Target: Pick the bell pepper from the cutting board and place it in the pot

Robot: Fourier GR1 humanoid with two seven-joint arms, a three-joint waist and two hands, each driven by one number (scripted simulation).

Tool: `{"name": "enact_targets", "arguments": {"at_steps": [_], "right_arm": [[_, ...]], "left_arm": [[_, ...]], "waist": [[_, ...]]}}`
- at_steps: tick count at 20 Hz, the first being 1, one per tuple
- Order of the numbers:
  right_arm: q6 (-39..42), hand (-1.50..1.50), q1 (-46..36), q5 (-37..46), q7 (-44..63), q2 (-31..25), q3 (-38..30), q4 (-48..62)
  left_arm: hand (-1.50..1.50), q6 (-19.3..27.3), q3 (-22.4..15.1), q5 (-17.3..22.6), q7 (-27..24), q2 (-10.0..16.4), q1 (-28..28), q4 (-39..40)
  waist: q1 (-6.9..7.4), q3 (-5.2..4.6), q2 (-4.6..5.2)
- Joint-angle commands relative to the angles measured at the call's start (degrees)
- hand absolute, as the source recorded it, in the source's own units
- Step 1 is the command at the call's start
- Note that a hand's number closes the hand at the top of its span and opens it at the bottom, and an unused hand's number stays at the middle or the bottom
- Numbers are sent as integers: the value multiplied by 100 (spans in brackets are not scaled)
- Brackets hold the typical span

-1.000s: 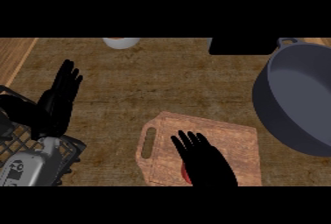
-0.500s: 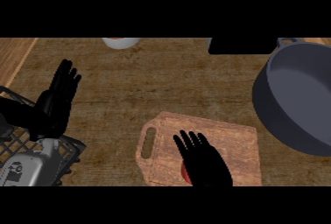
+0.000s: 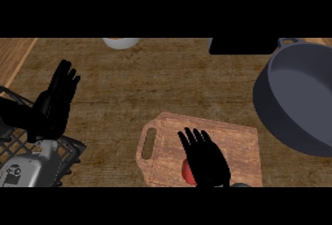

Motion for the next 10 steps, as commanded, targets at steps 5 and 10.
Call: {"name": "enact_targets", "arguments": {"at_steps": [5,10], "right_arm": [[7,150,-51,326,-1146,-381,199,532],[6,150,-57,537,-1386,-127,3,671]], "left_arm": [[0,-299,453,9,-286,367,149,263],[0,-174,502,-38,360,358,-396,143]], "waist": [[60,7,-13],[33,9,-20]]}}
